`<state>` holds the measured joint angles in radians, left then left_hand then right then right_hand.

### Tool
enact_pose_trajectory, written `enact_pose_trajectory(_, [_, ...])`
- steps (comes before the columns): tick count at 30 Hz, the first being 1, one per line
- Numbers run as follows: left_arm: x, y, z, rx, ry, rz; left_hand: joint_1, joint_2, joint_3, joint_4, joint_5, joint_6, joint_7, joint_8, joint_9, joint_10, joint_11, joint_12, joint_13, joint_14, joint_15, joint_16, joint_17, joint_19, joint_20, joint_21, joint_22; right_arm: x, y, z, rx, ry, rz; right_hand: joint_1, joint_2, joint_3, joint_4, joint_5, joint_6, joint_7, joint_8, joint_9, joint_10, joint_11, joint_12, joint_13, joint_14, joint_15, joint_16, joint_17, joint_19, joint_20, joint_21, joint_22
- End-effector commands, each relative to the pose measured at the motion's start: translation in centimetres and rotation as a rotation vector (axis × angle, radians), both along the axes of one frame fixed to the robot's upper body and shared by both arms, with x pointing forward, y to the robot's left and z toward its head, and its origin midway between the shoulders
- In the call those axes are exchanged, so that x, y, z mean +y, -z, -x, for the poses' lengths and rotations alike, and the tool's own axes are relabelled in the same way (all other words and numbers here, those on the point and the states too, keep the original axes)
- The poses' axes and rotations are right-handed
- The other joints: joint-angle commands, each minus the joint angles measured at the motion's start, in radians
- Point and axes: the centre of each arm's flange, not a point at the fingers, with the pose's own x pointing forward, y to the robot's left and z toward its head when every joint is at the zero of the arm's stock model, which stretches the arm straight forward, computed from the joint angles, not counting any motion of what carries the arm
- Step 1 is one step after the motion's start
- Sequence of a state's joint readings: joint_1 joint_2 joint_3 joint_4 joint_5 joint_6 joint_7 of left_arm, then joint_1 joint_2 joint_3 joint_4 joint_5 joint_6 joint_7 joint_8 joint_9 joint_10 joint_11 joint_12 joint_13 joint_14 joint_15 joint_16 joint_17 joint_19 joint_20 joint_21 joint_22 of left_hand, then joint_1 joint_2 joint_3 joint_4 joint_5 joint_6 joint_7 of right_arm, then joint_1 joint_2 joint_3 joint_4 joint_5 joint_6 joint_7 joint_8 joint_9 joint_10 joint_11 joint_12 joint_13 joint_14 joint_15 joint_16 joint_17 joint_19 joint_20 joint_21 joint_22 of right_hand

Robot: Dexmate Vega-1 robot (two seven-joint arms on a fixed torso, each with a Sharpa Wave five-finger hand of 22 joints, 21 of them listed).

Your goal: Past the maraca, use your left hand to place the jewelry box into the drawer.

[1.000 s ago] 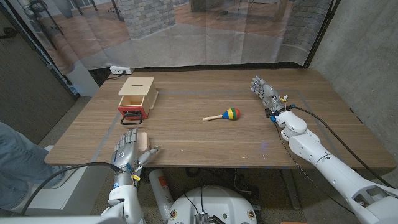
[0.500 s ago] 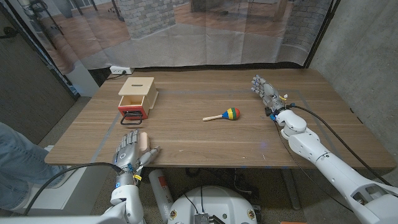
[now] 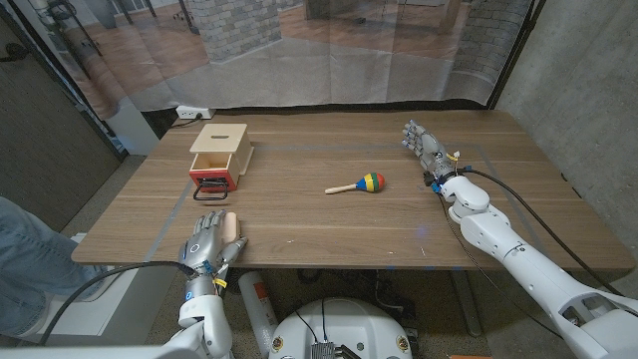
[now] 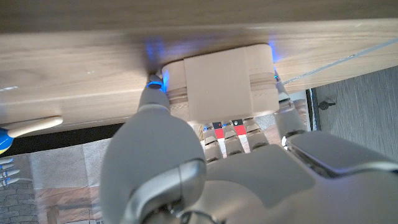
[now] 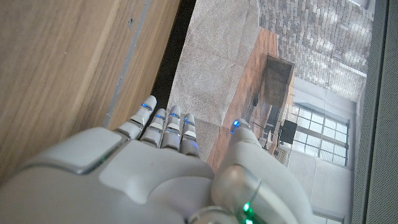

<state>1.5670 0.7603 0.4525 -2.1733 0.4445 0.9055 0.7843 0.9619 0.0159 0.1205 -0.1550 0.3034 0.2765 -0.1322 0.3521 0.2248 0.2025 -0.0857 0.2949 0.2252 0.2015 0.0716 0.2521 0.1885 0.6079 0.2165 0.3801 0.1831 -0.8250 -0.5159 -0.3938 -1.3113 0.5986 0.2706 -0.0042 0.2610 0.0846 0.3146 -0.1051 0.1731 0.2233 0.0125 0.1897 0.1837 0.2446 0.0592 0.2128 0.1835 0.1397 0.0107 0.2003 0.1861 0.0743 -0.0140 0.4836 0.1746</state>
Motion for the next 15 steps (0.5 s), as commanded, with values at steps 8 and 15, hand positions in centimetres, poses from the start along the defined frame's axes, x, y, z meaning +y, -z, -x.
enact_pose_trajectory(8, [-0.24,-0.18,-0.16,-0.014,-0.021,0.02,0.19,0.102,0.096,-0.013,-0.084,0.17,0.019,0.087,0.022,0.16,-0.047,0.047,0.034,0.283,-0.117,0.071,0.066,0.153,-0.058,0.035,0.003,0.06,0.48,0.01,0.013,-0.002,-0.005,0.004,0.007,0.002,-0.002,0.006,0.01,-0.005,0.006,0.005,0.007,-0.005,0.003,0.003,0.005,0.0,-0.004,0.003,0.012,-0.003,-0.007,0.002])
enact_pose_trajectory(15, [-0.28,-0.21,-0.15,-0.028,-0.01,0.023,0.249,0.114,0.132,-0.018,-0.086,0.199,0.035,0.101,0.021,0.196,-0.05,0.056,0.046,0.315,-0.125,0.08,0.078,0.191,-0.077,0.049,0.003,-0.03,0.75,0.16,0.013,0.003,-0.003,0.004,0.007,0.002,-0.002,0.006,0.01,-0.006,0.006,0.005,0.007,-0.005,0.002,0.003,0.006,-0.001,-0.004,0.003,0.014,-0.004,-0.009,0.002])
